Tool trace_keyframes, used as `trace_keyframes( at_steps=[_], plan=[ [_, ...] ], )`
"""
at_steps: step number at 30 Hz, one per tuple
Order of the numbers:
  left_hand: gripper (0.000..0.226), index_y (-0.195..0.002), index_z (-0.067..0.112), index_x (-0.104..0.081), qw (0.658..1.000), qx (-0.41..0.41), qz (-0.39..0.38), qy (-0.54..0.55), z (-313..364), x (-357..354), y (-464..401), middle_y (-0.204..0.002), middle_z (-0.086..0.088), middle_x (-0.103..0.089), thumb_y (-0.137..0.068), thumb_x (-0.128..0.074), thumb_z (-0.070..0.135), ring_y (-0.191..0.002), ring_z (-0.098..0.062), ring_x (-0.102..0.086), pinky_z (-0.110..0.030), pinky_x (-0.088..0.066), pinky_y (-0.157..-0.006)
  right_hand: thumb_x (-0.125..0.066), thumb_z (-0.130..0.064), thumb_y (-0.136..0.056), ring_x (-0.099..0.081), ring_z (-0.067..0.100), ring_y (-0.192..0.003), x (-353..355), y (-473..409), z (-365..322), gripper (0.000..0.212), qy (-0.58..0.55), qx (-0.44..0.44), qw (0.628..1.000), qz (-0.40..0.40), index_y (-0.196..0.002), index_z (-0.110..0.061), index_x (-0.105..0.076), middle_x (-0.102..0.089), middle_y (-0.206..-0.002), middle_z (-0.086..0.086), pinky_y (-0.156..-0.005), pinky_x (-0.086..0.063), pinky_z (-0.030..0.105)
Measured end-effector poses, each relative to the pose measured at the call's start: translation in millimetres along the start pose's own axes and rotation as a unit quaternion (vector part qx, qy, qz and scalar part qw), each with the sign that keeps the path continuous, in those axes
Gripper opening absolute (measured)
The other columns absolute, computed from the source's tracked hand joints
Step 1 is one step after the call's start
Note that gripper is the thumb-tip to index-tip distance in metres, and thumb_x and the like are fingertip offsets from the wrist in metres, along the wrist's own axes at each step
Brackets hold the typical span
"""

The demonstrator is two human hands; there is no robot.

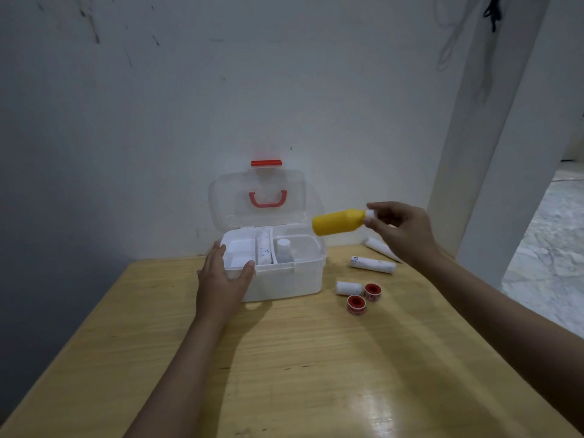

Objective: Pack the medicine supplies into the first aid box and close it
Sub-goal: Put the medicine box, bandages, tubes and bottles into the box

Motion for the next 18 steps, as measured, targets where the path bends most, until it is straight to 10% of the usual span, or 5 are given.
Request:
trace_keyframes(
  at_steps=[18],
  plan=[
    [0.071, -0.14, 0.016, -0.035, 1.0, 0.015, -0.009, -0.006, -0.6, -0.9, -1.1, -0.153, 0.001, -0.03, -0.082, -0.061, 0.046, -0.14, -0.027, -0.026, -0.053, -0.027, -0.112, -0.075, -0.016, -0.075, -0.068, 0.013, -0.079, -115.4, 10.1, -21.7, 0.019, 0.067, -0.015, 0.977, -0.203, -0.094, -0.012, -0.074, -0.075, -0.089, 0.007, -0.074, -0.055, 0.023]
  ],
)
Point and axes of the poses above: each hand's wrist, its own y-axis away from the middle knuckle, its own x-axis out of the back of the hand, z = x × y, the point moved 8 cm from there along -y, towards the middle knuckle
